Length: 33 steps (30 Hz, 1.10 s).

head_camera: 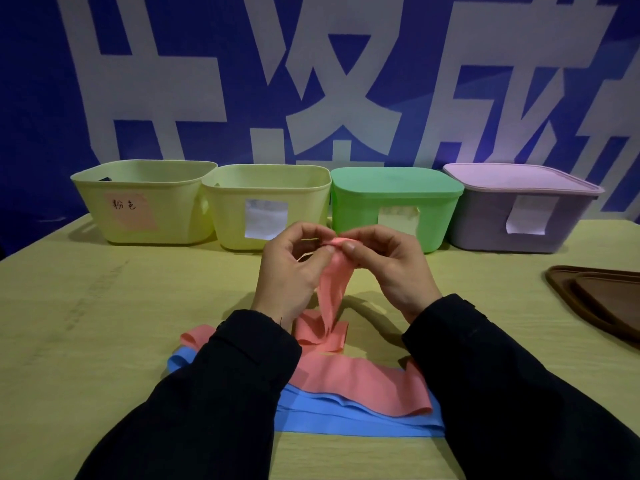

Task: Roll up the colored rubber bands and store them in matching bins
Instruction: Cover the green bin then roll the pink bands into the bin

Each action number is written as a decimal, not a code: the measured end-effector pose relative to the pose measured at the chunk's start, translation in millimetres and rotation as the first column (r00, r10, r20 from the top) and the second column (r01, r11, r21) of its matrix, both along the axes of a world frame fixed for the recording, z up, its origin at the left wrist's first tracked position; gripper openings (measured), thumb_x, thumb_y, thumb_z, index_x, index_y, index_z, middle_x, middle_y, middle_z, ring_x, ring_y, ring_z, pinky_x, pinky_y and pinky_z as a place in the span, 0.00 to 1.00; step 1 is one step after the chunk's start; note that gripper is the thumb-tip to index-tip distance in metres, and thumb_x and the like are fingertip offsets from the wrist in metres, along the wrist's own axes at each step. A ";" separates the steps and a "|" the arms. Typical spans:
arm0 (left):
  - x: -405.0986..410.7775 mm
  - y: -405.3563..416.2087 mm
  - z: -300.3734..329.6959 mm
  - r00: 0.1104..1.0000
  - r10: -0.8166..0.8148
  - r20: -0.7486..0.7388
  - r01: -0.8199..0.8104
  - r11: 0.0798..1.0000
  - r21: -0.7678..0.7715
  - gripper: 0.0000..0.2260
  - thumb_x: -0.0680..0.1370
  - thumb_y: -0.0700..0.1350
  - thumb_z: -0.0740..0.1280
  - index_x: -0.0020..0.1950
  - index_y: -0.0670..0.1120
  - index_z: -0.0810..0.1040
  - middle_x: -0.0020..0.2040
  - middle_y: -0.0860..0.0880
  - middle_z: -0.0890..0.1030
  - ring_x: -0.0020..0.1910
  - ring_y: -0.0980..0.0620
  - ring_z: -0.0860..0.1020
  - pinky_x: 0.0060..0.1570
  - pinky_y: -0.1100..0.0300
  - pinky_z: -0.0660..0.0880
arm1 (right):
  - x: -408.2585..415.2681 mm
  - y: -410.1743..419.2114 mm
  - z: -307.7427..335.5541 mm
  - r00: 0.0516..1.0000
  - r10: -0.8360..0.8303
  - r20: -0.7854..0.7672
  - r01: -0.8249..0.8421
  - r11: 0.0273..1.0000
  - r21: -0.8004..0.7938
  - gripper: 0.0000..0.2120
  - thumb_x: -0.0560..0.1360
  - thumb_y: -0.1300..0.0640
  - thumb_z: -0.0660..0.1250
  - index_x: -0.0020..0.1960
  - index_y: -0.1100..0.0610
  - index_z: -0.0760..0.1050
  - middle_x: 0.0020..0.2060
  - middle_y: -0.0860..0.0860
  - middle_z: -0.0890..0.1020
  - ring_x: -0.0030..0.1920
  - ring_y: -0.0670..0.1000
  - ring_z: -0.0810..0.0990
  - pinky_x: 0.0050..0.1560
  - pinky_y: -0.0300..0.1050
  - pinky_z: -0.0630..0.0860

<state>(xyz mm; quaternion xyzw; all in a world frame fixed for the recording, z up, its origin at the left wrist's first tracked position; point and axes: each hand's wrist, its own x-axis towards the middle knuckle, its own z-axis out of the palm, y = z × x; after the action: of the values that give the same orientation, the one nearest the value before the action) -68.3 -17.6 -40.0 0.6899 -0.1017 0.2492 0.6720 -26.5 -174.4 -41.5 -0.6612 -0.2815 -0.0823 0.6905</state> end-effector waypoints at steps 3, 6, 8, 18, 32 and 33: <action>-1.8 0.8 0.5 1.000 -0.002 -0.025 0.001 0.999 -0.034 0.09 0.74 0.43 0.74 0.54 0.50 0.81 0.51 0.48 0.84 0.51 0.47 0.84 0.51 0.55 0.81 | 1.6 -1.0 0.4 1.000 -0.001 0.031 0.000 0.999 0.034 0.08 0.75 0.66 0.72 0.50 0.56 0.83 0.42 0.51 0.86 0.45 0.49 0.83 0.48 0.43 0.78; -3.3 0.2 1.8 0.999 -0.033 -0.018 0.032 0.999 -0.030 0.08 0.74 0.45 0.74 0.51 0.47 0.83 0.48 0.47 0.86 0.51 0.47 0.84 0.53 0.54 0.80 | 0.7 -2.8 2.0 0.999 -0.016 0.040 0.014 0.999 0.039 0.09 0.74 0.67 0.72 0.50 0.55 0.84 0.42 0.50 0.86 0.46 0.49 0.84 0.49 0.42 0.78; -3.1 -0.9 1.1 0.999 -0.037 -0.012 0.037 0.999 -0.026 0.06 0.75 0.43 0.76 0.51 0.47 0.83 0.48 0.47 0.86 0.51 0.47 0.84 0.54 0.54 0.81 | 0.9 -4.1 1.4 0.999 -0.029 0.035 0.028 0.999 0.029 0.09 0.74 0.67 0.73 0.50 0.55 0.84 0.42 0.50 0.87 0.46 0.49 0.84 0.49 0.43 0.79; -3.5 -2.0 2.6 1.000 0.011 -0.001 -0.011 0.999 0.035 0.07 0.78 0.37 0.72 0.51 0.50 0.81 0.48 0.52 0.85 0.50 0.54 0.83 0.52 0.61 0.80 | -1.3 -3.4 1.1 0.999 -0.013 -0.032 0.013 1.000 0.014 0.07 0.78 0.64 0.69 0.54 0.62 0.82 0.42 0.50 0.86 0.43 0.46 0.84 0.44 0.41 0.80; -8.1 -3.1 10.4 0.995 -0.043 -0.086 0.033 0.994 -0.106 0.11 0.78 0.49 0.70 0.52 0.42 0.84 0.43 0.47 0.86 0.42 0.50 0.85 0.43 0.59 0.82 | -17.6 9.1 1.7 0.890 -0.250 0.381 0.312 0.943 -0.111 0.06 0.74 0.59 0.75 0.51 0.55 0.82 0.46 0.43 0.85 0.48 0.45 0.84 0.50 0.48 0.82; -7.3 -1.4 9.9 0.996 -0.042 -0.080 0.032 0.992 -0.121 0.08 0.79 0.45 0.70 0.53 0.42 0.84 0.46 0.46 0.86 0.45 0.49 0.85 0.45 0.57 0.82 | -18.6 8.9 2.8 0.893 -0.232 0.385 0.306 0.941 -0.143 0.07 0.75 0.59 0.75 0.53 0.54 0.83 0.48 0.43 0.86 0.51 0.45 0.84 0.52 0.50 0.82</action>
<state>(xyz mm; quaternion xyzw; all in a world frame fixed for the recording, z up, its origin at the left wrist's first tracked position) -75.6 -19.0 -30.1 0.6561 -0.0716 0.2139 0.7202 -45.1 -165.5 -38.7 -0.7333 -0.3160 -0.2693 0.5385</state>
